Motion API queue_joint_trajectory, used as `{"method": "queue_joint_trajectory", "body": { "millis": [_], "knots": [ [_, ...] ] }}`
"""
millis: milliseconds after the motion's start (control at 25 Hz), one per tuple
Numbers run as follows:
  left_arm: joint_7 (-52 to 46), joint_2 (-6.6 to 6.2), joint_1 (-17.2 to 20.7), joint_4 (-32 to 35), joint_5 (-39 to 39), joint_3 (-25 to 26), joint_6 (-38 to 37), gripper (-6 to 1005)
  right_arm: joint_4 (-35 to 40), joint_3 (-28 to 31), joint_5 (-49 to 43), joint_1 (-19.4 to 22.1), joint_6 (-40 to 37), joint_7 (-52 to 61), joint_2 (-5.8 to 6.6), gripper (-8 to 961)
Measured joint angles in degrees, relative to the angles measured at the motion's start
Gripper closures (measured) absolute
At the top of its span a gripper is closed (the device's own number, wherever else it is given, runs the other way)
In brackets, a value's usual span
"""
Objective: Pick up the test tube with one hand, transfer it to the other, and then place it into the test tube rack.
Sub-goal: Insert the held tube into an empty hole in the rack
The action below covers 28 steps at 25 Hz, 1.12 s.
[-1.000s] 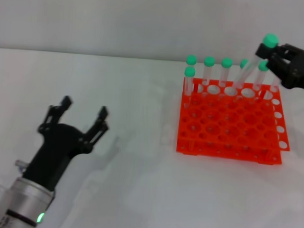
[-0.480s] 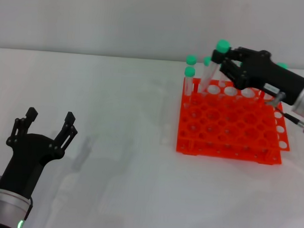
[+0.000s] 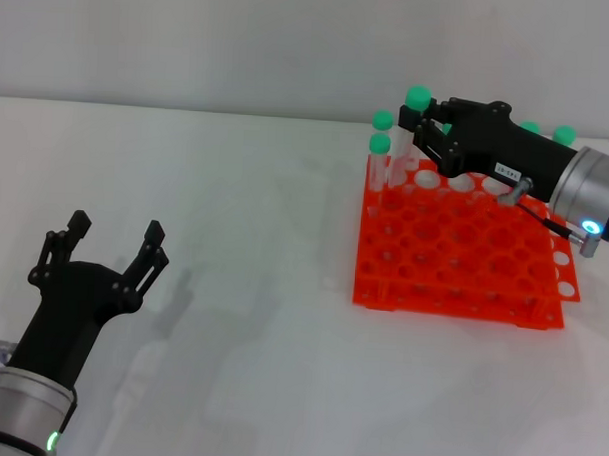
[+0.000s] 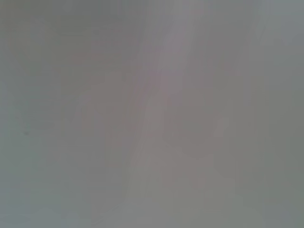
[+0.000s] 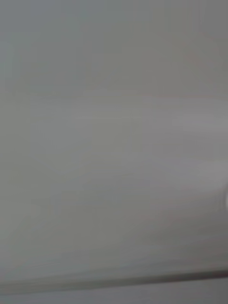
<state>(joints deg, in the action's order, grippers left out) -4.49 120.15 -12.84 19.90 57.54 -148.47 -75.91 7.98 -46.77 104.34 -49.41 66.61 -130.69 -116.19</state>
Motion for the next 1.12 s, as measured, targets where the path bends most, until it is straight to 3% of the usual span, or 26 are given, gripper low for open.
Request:
{"method": "queue_joint_trajectory", "body": {
  "millis": [480,1120],
  "knots": [
    [0.0,-0.04,-0.71,-0.11,0.1,0.03,0.32,106,-4.1,0.39,1.45,-2.56,-5.48,-5.88,0.0,702],
    [0.0,-0.19,-1.67,-0.4,0.22,0.43,0.5,106,-4.55,0.63,2.48,-2.63,-7.25,-6.05,0.0,690]
  ]
}}
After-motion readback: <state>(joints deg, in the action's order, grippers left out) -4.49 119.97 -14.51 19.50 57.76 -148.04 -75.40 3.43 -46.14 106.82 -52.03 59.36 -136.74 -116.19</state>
